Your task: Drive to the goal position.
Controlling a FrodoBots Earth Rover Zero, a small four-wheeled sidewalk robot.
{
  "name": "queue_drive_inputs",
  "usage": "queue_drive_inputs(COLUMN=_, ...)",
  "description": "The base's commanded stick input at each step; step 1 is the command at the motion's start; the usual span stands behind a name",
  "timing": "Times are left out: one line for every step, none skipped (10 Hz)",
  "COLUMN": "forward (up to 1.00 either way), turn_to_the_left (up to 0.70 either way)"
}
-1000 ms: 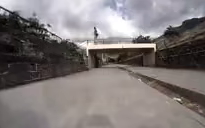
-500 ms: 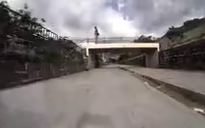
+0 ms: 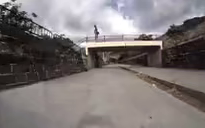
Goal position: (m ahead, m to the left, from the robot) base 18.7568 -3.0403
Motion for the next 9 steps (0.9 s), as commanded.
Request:
queue_drive_inputs(forward=1.0, turn_to_the_left=0.0)
queue_drive_inputs(forward=1.0, turn_to_the_left=0.0)
queue_drive_inputs(forward=1.0, turn_to_the_left=0.0)
queue_drive_inputs(forward=1.0, turn_to_the_left=0.0)
queue_drive_inputs(forward=1.0, turn_to_the_left=0.0)
queue_drive_inputs(forward=1.0, turn_to_the_left=0.0)
queue_drive_inputs(forward=1.0, turn_to_the_left=0.0)
queue_drive_inputs(forward=1.0, turn_to_the_left=-0.27)
queue_drive_inputs(forward=1.0, turn_to_the_left=-0.27)
